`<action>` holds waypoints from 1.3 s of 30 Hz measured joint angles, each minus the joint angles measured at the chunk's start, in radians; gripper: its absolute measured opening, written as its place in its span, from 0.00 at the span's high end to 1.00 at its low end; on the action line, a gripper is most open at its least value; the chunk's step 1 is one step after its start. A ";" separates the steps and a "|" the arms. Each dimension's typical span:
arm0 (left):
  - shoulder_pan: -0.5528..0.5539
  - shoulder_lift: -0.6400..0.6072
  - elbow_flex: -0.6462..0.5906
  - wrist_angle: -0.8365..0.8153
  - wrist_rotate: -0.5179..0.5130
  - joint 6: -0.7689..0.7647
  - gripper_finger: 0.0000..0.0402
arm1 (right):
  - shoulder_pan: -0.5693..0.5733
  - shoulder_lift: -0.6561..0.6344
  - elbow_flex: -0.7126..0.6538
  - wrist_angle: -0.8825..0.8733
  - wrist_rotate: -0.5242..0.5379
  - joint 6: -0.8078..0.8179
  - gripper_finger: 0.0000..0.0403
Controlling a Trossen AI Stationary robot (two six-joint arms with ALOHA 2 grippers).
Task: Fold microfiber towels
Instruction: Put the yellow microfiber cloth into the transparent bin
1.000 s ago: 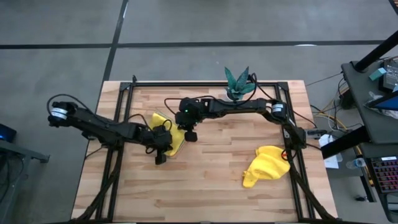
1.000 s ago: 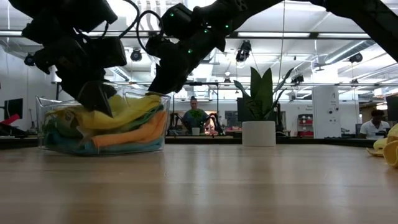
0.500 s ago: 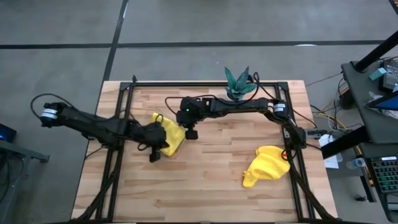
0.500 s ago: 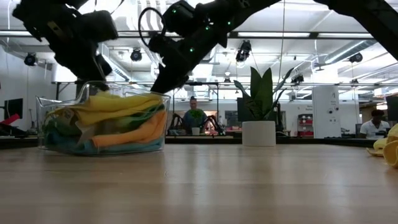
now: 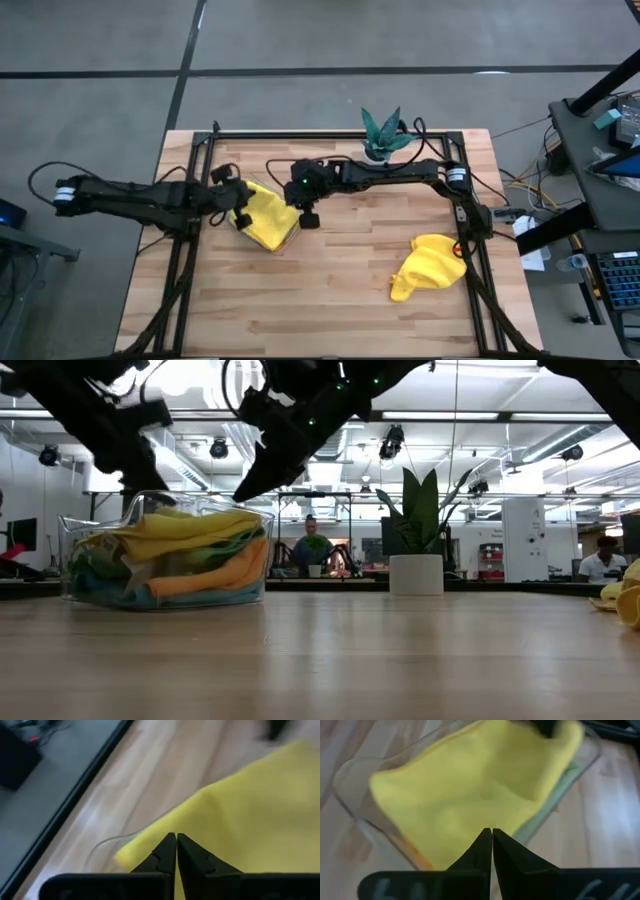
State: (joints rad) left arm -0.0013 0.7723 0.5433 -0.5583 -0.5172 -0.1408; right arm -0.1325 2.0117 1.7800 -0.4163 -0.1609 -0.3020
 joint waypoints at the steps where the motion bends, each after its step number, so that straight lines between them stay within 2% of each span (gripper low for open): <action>1: 0.018 0.006 -0.009 0.002 -0.020 0.001 1.00 | 0.005 0.000 -0.007 0.003 0.000 0.005 0.98; 7: 0.083 0.073 -0.057 0.059 -0.033 0.017 1.00 | 0.026 0.006 -0.022 0.012 0.000 0.026 0.98; 19: 0.114 0.216 -0.053 0.072 -0.030 0.018 1.00 | 0.023 0.050 -0.027 -0.005 0.007 0.048 0.98; 28: 0.113 0.155 0.012 0.040 -0.019 0.019 1.00 | 0.034 -0.018 -0.025 -0.044 0.056 0.042 0.98; 39: 0.091 0.058 0.110 0.012 0.134 -0.029 1.00 | 0.125 -0.166 -0.026 -0.275 0.114 0.141 0.98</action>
State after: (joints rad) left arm 0.0893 0.8303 0.6532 -0.5465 -0.3837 -0.1703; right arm -0.0073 1.8460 1.7540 -0.6912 -0.0471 -0.1611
